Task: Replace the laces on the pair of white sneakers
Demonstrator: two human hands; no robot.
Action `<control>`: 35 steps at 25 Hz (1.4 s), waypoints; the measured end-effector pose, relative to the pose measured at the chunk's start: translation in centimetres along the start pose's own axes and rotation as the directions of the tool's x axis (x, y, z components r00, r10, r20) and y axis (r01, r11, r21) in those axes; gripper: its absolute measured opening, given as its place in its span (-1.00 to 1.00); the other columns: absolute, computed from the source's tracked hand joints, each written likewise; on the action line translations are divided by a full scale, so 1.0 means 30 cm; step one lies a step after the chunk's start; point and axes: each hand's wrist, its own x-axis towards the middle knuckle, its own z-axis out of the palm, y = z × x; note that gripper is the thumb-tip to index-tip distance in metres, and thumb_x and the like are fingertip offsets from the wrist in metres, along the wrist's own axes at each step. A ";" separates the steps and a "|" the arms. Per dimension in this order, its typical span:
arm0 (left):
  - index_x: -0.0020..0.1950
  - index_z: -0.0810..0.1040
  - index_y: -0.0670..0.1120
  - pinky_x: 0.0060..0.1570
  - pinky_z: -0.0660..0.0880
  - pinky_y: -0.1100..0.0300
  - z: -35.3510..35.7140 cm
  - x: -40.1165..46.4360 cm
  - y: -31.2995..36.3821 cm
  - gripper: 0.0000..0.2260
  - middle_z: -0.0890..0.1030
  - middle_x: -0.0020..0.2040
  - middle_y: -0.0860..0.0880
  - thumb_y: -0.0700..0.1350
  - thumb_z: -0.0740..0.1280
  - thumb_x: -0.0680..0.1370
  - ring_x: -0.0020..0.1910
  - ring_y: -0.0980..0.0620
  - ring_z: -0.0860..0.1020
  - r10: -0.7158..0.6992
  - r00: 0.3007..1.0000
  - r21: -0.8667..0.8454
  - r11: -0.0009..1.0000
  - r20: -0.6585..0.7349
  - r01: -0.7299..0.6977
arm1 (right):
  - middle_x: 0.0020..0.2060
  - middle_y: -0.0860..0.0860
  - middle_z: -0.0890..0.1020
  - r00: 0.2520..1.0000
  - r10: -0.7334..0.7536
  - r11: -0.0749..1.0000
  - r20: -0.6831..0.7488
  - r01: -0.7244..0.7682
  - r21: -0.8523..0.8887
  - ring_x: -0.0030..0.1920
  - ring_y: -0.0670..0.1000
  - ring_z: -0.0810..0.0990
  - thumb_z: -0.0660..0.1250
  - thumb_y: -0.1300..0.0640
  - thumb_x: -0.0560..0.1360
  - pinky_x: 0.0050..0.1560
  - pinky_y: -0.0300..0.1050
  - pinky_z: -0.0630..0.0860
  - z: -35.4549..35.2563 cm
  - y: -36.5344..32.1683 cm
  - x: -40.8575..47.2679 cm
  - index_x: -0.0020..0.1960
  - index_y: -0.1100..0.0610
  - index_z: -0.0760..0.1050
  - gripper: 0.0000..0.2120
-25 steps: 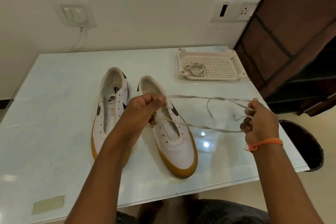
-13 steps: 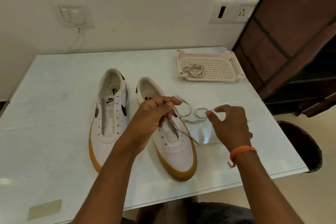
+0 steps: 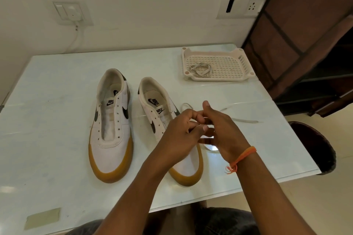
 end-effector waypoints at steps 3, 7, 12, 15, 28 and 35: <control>-0.07 0.51 0.01 -0.29 0.41 0.46 0.004 0.006 -0.002 -0.94 0.59 -0.34 0.14 -0.07 0.37 0.56 -0.33 0.25 0.57 0.024 1.000 0.069 0.997 0.000 -0.024 | -0.07 0.14 0.66 0.999 0.006 0.950 0.036 -0.017 0.310 -0.04 0.08 0.66 0.27 0.08 0.58 -0.02 0.07 0.58 -0.032 -0.013 0.012 0.08 0.22 0.55 -0.78; 0.04 0.48 0.05 -0.23 0.50 0.21 0.025 -0.025 -0.037 -0.96 0.60 -0.17 0.09 -0.03 0.30 0.61 -0.24 0.14 0.56 -0.016 0.988 0.580 0.811 0.152 -0.076 | -0.06 0.14 0.61 0.976 0.110 0.630 -0.187 0.077 0.773 -0.20 -0.04 0.69 0.17 0.36 0.60 0.03 -0.09 0.51 -0.176 -0.038 0.039 0.14 0.18 0.41 -0.82; 0.29 0.44 0.06 -0.07 0.38 0.28 0.075 -0.041 -0.007 -0.74 0.49 0.31 0.12 0.07 0.24 0.62 0.04 0.07 0.57 0.128 0.988 0.691 0.707 0.083 -0.150 | -0.03 0.19 0.64 0.975 0.068 0.603 -0.210 0.127 0.787 -0.14 0.01 0.70 0.19 0.38 0.58 0.13 -0.06 0.56 -0.246 -0.024 0.036 0.26 0.24 0.39 -0.73; 0.12 0.56 0.08 -0.10 0.47 0.33 0.071 -0.028 0.022 -0.73 0.60 0.10 0.17 0.19 0.23 0.58 -0.02 0.15 0.58 0.038 0.977 0.182 0.983 -0.209 0.001 | -0.10 0.20 0.69 0.990 -0.140 0.826 0.028 0.101 0.554 -0.08 0.07 0.70 0.27 0.39 0.46 0.08 -0.05 0.62 -0.158 -0.054 -0.005 0.11 0.23 0.44 -0.76; -0.05 0.66 -0.07 -0.49 0.24 0.32 -0.094 0.016 0.007 -0.85 0.69 -0.14 0.00 -0.01 0.36 0.54 -0.48 0.14 0.25 -0.305 0.934 -0.625 0.770 -0.186 0.128 | -0.31 0.08 0.70 0.982 -0.113 0.697 0.149 0.185 -0.692 -0.29 0.01 0.70 0.48 0.36 0.40 -0.23 -0.24 0.60 -0.175 -0.008 -0.006 -0.13 0.20 0.65 -0.89; 0.01 0.63 -0.10 -0.55 0.23 0.36 -0.173 0.021 -0.007 -0.78 0.57 -0.27 0.05 -0.03 0.23 0.64 -0.52 0.18 0.26 -0.304 0.921 -0.706 0.706 -0.245 0.045 | -0.28 0.11 0.69 0.932 -0.077 0.471 -0.355 -0.280 -0.837 -0.29 0.07 0.70 0.35 0.34 0.44 -0.07 0.05 0.64 -0.278 0.037 0.045 -0.16 0.17 0.63 -0.88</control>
